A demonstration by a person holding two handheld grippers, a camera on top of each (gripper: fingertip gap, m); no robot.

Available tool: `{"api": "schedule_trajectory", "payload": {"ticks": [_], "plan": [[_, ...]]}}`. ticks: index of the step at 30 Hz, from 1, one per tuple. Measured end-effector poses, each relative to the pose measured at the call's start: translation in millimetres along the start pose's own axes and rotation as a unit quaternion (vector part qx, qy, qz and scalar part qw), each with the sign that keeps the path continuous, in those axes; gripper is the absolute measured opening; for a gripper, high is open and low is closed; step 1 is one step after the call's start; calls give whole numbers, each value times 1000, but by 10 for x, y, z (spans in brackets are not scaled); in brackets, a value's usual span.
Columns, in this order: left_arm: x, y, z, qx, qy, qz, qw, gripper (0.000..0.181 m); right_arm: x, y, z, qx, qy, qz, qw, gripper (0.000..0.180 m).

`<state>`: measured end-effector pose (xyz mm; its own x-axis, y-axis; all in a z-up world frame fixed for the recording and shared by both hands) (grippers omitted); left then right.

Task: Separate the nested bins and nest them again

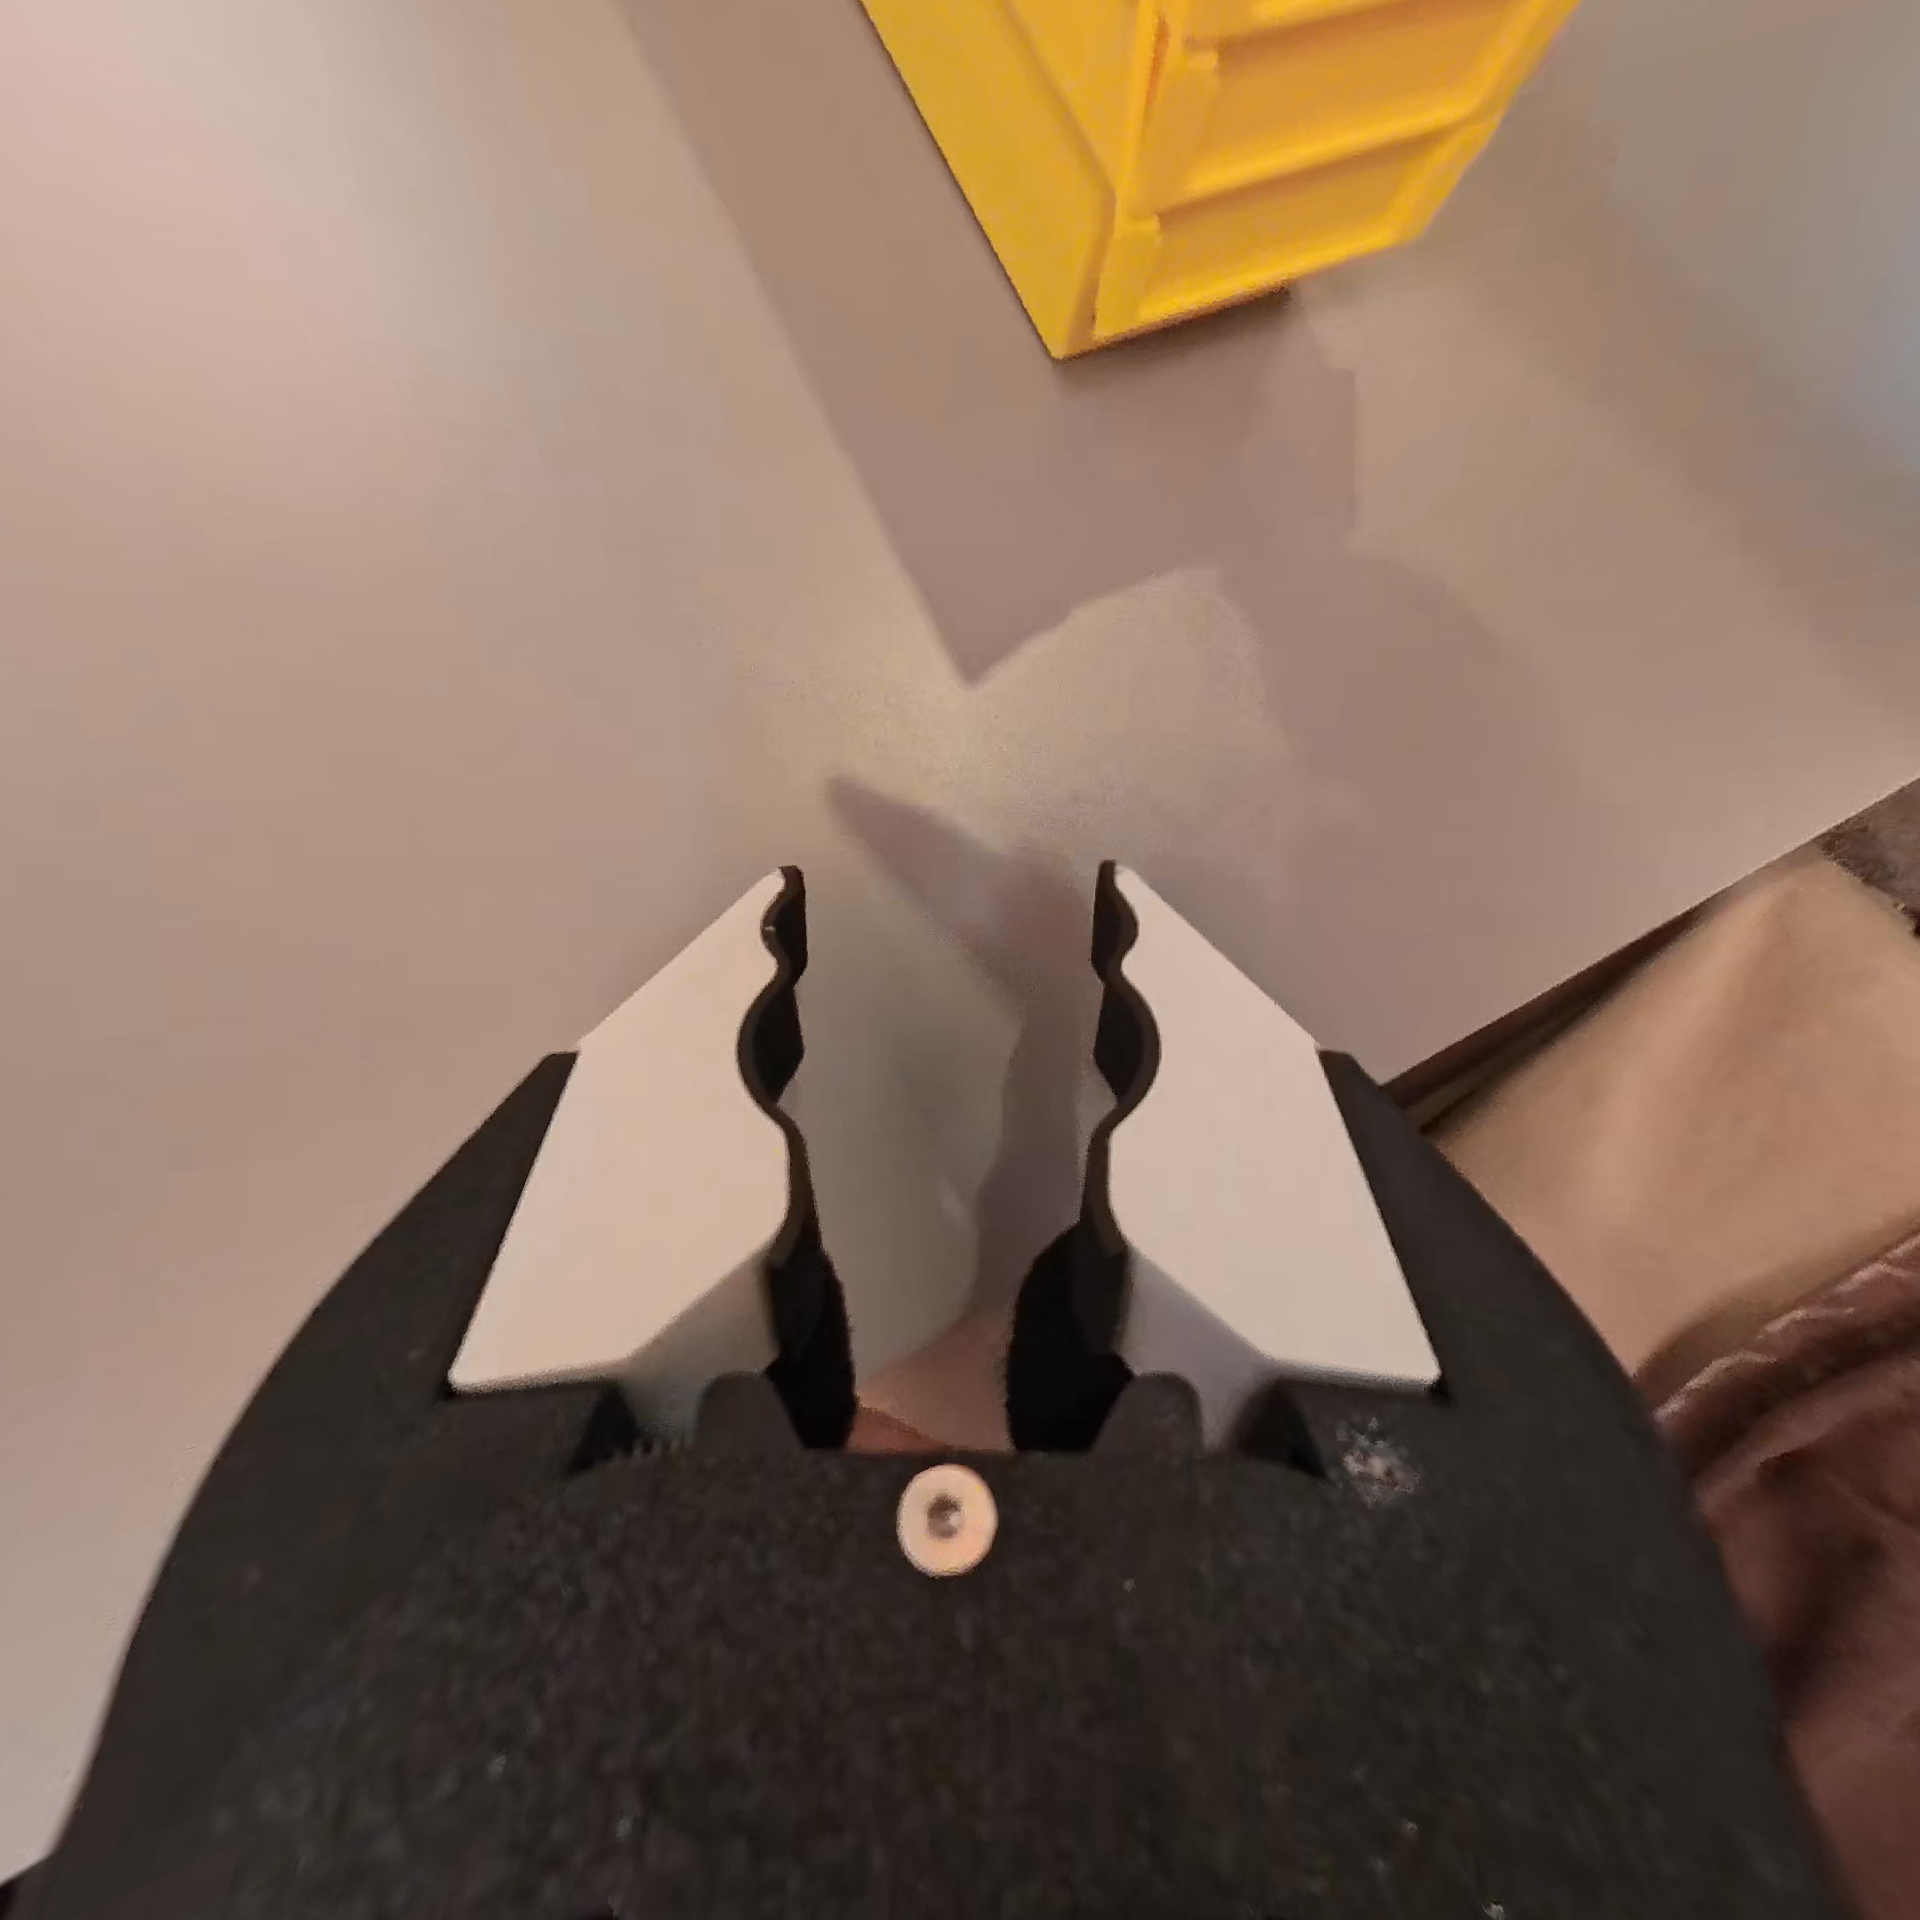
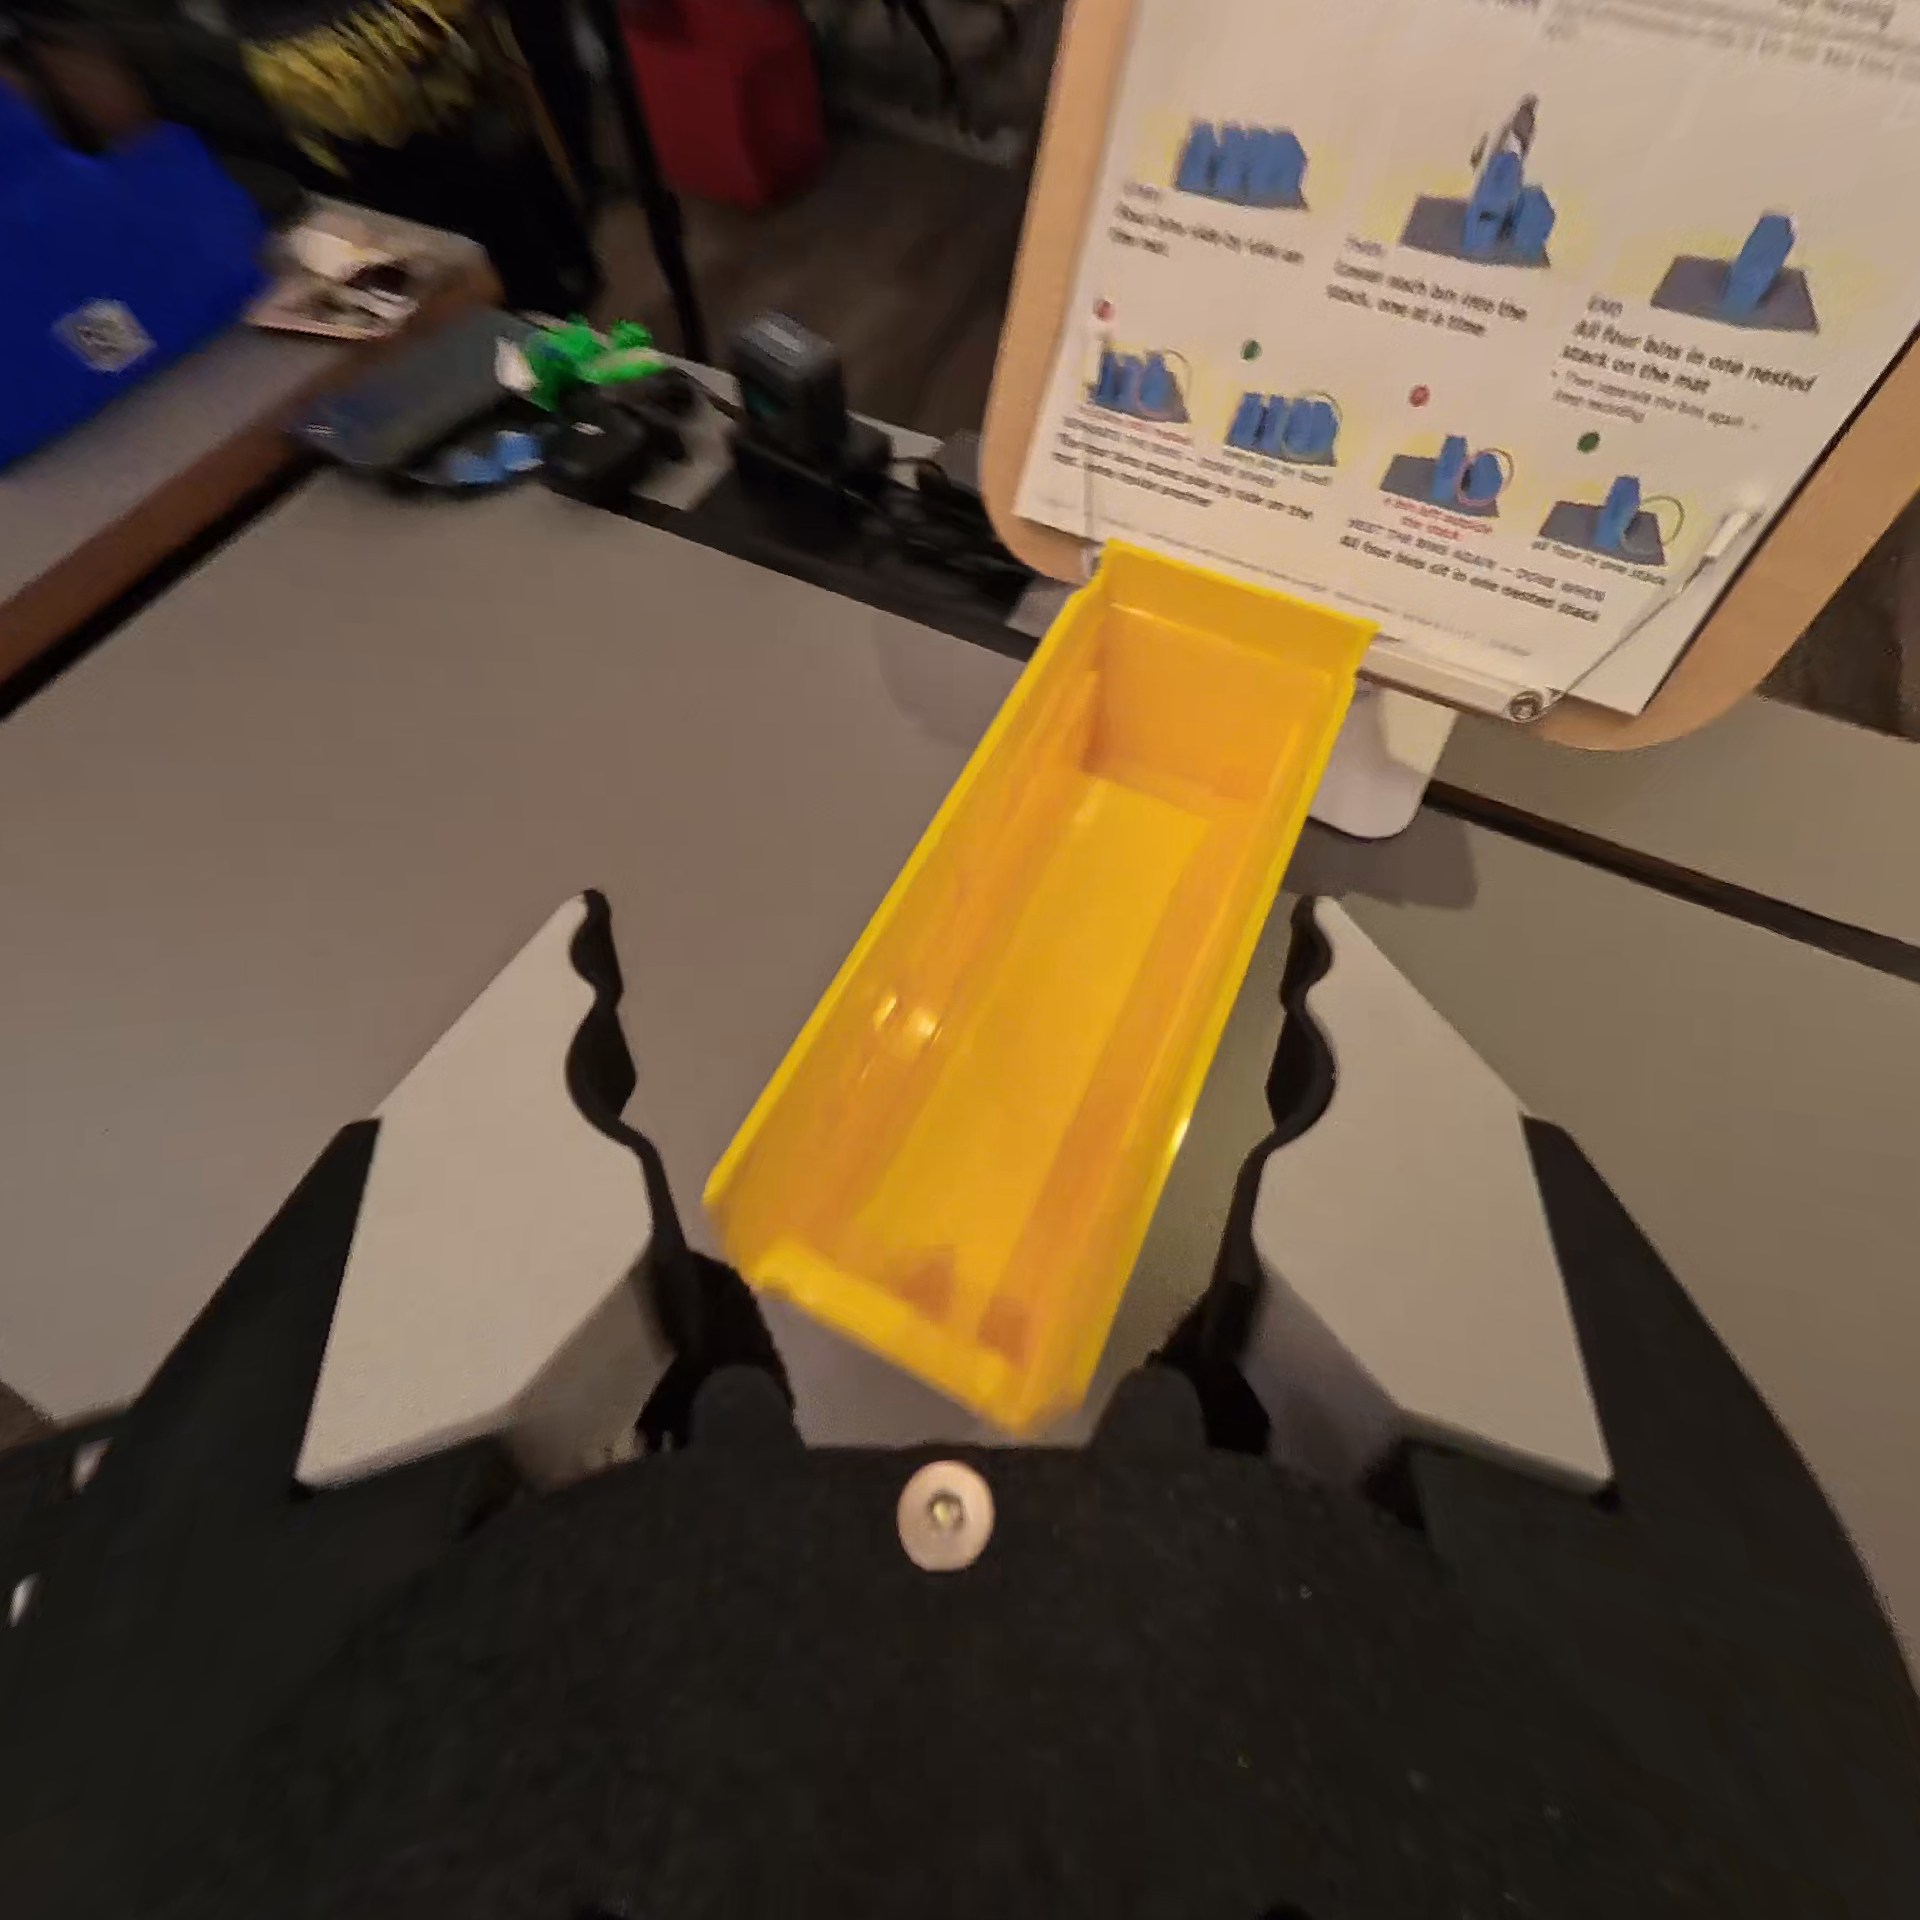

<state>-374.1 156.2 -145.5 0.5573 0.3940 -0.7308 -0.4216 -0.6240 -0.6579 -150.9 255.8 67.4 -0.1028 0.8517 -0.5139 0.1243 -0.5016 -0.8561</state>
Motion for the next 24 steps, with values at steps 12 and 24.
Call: {"api": "schedule_trajectory", "payload": {"ticks": [12, 24], "plan": [[-73, 12, 45, -54, 15, -12, 998, 51, -1297, 2646, 157, 30, -46, -139, 989, 84], [-46, -44, 45, -13, -54, -20, 998, 45, -1275, 2643, 331, -40, -109, -117, 986, 55]]}}
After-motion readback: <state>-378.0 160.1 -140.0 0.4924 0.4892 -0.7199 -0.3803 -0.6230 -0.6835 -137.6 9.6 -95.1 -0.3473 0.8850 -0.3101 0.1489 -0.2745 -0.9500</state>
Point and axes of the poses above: each gripper's, where its closed fingertips meet, x out along the fingers, y out of its underside, z = x × y across the jaws, the point moved 8 cm from there along -x, back along the fingers, and after that the axes turned 4 degrees about -x, right-handed, at the moved point
